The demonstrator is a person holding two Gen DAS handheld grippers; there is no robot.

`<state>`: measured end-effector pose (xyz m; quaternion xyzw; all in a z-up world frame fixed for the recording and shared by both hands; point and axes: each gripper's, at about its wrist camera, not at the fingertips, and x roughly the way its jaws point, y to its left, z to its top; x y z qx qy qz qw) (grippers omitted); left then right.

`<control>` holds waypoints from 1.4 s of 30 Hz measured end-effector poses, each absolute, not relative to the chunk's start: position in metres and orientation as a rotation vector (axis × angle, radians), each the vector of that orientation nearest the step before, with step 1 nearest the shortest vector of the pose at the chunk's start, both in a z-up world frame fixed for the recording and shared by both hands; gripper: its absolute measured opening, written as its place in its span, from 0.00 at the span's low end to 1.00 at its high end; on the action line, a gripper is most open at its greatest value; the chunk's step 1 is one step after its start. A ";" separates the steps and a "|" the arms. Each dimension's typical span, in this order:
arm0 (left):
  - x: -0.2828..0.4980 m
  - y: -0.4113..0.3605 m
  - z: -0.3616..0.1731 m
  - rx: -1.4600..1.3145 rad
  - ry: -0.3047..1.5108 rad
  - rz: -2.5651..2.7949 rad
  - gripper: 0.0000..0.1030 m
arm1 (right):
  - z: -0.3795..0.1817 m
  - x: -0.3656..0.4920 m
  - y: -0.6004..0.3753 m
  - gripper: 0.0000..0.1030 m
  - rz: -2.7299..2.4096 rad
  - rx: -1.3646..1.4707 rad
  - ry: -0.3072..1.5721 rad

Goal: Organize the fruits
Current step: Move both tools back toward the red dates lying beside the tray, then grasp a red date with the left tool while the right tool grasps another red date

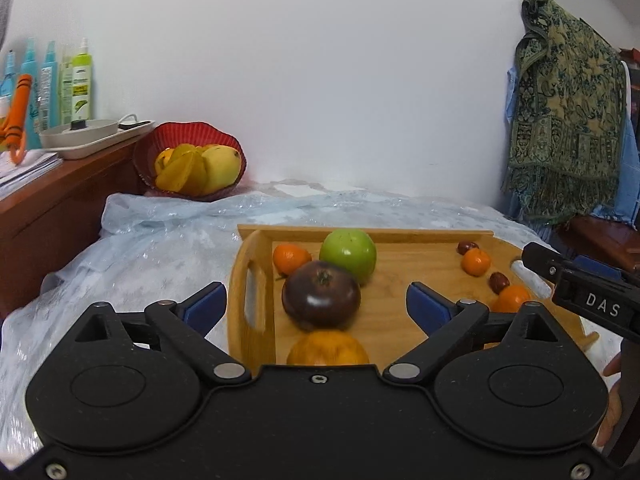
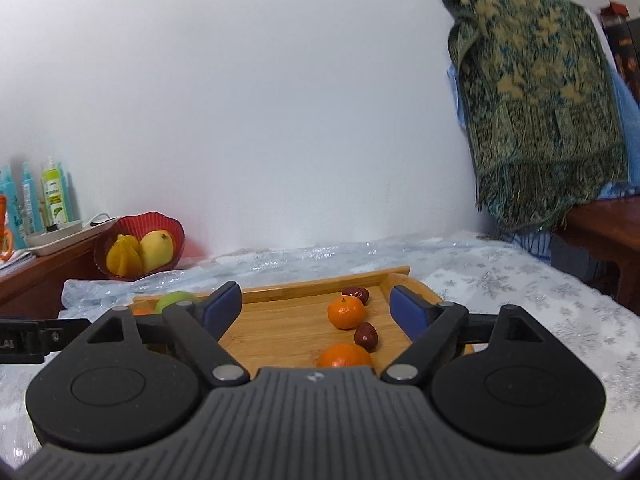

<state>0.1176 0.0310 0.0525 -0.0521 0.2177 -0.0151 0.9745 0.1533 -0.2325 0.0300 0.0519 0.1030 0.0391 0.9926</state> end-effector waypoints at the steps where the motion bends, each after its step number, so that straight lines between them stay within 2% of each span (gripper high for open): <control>1: 0.112 0.031 0.051 -0.113 0.435 -0.029 0.94 | 0.029 0.148 -0.231 0.88 0.079 0.097 0.201; 7: 0.083 0.028 0.037 -0.121 0.413 -0.007 0.98 | 0.017 0.120 -0.225 0.88 0.083 0.102 0.207; 32: 0.003 0.033 -0.007 -0.095 0.453 0.092 0.97 | -0.023 0.081 -0.191 0.89 0.095 0.058 0.246; 35: -0.001 0.036 -0.008 -0.103 0.470 0.102 0.88 | -0.025 0.081 -0.189 0.89 0.101 0.052 0.252; 40: -0.006 0.039 -0.012 -0.094 0.508 0.120 0.60 | -0.027 0.082 -0.186 0.89 0.113 0.042 0.255; 42: -0.008 0.040 -0.013 -0.082 0.517 0.134 0.58 | -0.028 0.082 -0.185 0.86 0.121 0.039 0.262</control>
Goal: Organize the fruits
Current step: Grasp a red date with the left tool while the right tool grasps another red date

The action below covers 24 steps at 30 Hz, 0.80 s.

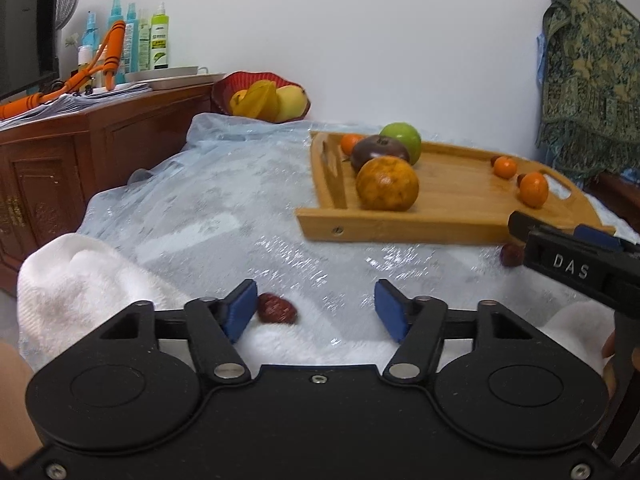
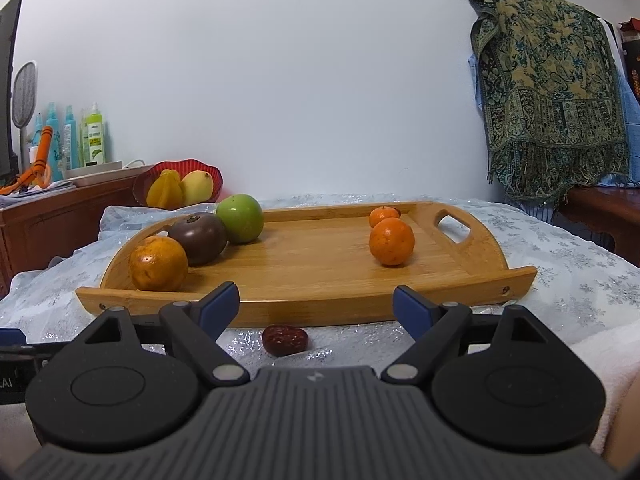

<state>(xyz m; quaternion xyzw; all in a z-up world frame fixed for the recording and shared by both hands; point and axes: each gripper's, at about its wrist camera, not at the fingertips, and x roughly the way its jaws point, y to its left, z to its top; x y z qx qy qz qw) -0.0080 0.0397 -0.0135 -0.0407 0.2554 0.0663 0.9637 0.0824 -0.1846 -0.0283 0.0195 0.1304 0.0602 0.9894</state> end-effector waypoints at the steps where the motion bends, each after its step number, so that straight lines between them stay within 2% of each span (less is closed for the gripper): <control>1: -0.009 0.040 -0.014 -0.075 0.521 0.143 0.56 | -0.029 0.083 -0.184 0.82 0.126 0.039 0.267; 2: -0.010 0.041 -0.015 -0.070 0.524 0.151 0.55 | -0.030 0.084 -0.183 0.80 0.130 0.037 0.273; 6: -0.014 0.046 -0.017 -0.070 0.535 0.165 0.51 | -0.033 0.086 -0.180 0.59 0.141 0.028 0.296; 8: -0.013 0.047 -0.018 -0.072 0.541 0.168 0.48 | -0.034 0.086 -0.179 0.54 0.147 0.026 0.303; 13: -0.007 0.050 -0.022 -0.074 0.565 0.176 0.34 | -0.035 0.087 -0.177 0.40 0.154 0.016 0.320; 17: -0.004 0.053 -0.024 -0.083 0.568 0.177 0.30 | -0.036 0.088 -0.175 0.39 0.160 0.008 0.327; 20: -0.003 0.052 -0.023 -0.078 0.573 0.167 0.22 | -0.037 0.089 -0.174 0.38 0.166 0.004 0.334; 24: -0.002 0.049 -0.023 -0.064 0.572 0.166 0.22 | -0.038 0.090 -0.173 0.34 0.167 0.003 0.346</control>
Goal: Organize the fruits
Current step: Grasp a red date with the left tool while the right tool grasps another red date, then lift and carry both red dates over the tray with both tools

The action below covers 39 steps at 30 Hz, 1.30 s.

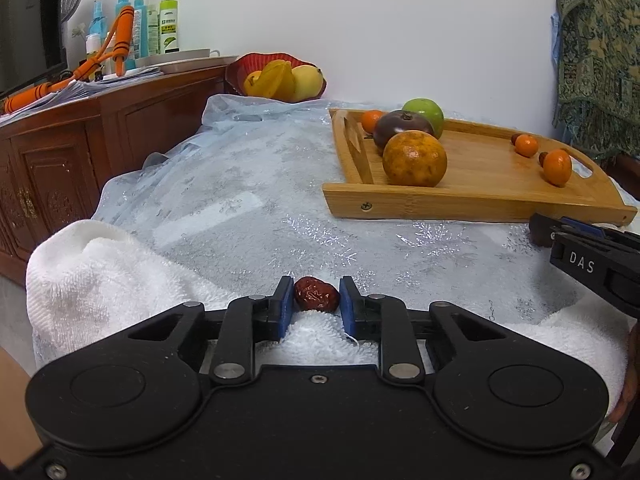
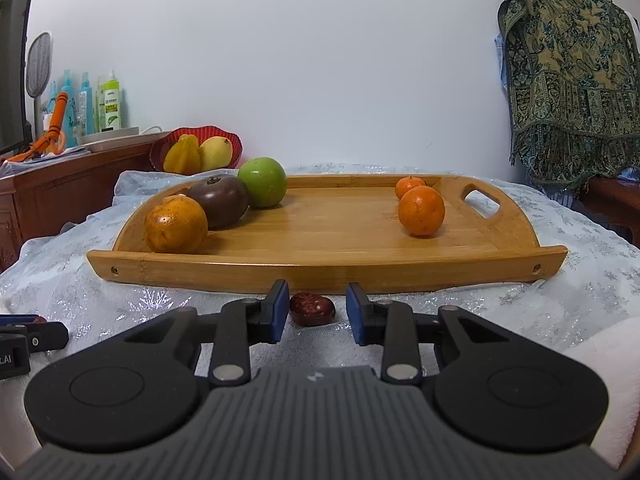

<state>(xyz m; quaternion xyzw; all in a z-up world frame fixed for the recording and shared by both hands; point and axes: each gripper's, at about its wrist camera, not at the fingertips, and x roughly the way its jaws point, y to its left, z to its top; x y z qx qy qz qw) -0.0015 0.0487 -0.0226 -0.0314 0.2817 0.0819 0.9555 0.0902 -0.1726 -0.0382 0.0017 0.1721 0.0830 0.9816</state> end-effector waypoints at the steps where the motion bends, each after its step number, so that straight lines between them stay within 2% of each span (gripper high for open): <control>1: -0.001 0.048 -0.022 -0.064 0.571 0.166 0.22 | -0.039 0.091 -0.173 0.33 0.166 0.006 0.352; 11: 0.005 0.041 -0.016 -0.063 0.564 0.136 0.22 | -0.041 0.091 -0.171 0.30 0.182 0.018 0.374; 15: 0.008 0.029 -0.009 -0.037 0.543 0.105 0.22 | -0.042 0.089 -0.167 0.21 0.188 0.007 0.379; 39: 0.052 -0.017 0.029 0.027 0.483 -0.050 0.22 | -0.014 0.094 -0.189 0.21 0.144 0.082 0.317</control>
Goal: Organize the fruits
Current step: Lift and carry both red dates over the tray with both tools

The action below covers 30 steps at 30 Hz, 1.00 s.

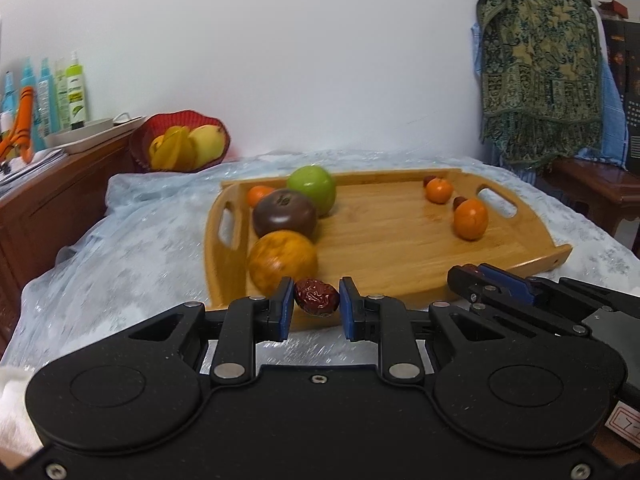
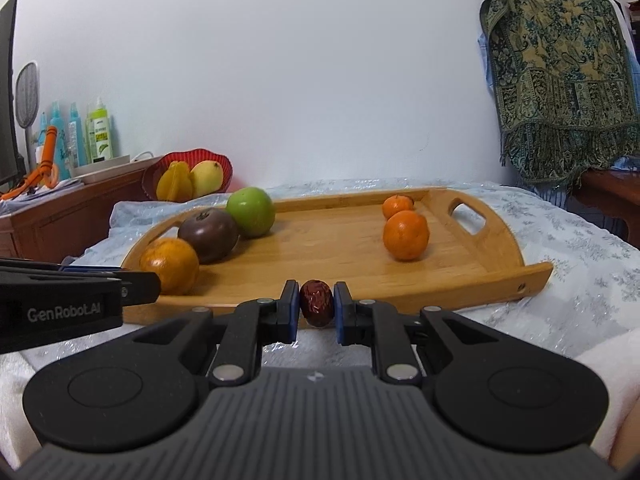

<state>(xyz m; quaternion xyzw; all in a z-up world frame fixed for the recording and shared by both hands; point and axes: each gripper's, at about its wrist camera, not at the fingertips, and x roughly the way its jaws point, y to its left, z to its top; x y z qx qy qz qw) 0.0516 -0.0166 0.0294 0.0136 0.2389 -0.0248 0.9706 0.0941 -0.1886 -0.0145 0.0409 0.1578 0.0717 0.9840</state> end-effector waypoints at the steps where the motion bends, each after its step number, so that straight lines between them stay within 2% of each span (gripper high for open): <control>1: 0.054 -0.018 0.031 0.030 0.480 -0.055 0.22 | -0.013 0.095 -0.190 0.21 0.142 0.086 0.316; 16: 0.103 -0.030 0.061 0.027 0.435 -0.110 0.22 | 0.029 0.123 -0.219 0.21 0.125 0.088 0.255; 30: 0.161 -0.035 0.066 -0.012 0.473 -0.161 0.22 | 0.050 0.165 -0.235 0.21 0.131 0.021 0.226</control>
